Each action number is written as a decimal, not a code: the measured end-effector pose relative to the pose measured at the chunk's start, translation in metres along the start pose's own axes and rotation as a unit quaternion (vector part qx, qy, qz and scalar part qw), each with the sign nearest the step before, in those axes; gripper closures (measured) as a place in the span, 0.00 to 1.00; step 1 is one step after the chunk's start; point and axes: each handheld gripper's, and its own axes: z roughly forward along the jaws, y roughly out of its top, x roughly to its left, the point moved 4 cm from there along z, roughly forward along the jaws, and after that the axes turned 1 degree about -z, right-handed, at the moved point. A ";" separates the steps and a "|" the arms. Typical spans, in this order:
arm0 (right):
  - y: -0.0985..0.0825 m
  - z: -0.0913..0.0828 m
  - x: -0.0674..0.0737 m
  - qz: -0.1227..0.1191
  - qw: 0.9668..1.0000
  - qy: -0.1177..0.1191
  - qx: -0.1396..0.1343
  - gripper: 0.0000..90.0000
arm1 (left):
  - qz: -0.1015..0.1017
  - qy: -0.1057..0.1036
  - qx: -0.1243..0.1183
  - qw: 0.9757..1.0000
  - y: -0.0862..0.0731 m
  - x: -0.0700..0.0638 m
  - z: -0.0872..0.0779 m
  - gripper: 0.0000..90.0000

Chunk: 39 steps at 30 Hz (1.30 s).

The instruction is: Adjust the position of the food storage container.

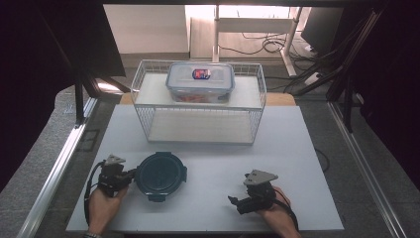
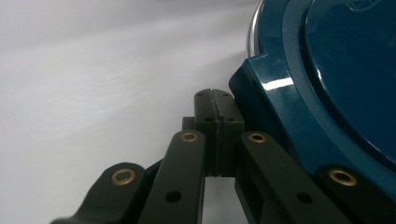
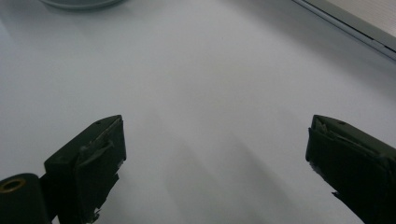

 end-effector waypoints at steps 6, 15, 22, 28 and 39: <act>-0.001 0.001 0.000 0.000 1.000 0.000 0.002 0.05 | 0.027 -0.031 0.011 0.999 0.006 -0.029 0.011 1.00; -0.001 0.001 -0.001 0.001 1.000 0.001 0.003 0.05 | 0.046 -0.057 0.015 0.997 0.014 -0.063 0.025 1.00; -0.002 0.001 -0.002 0.006 1.000 -0.001 0.007 0.05 | 0.051 -0.078 0.017 0.996 0.014 -0.081 0.030 1.00; -0.003 0.001 -0.003 0.005 1.000 -0.001 0.009 0.05 | 0.060 -0.093 0.018 0.994 0.014 -0.093 0.034 1.00; -0.003 -0.004 -0.006 0.009 1.000 -0.006 0.003 0.05 | 0.084 -0.073 -0.008 0.994 0.010 -0.074 0.017 0.84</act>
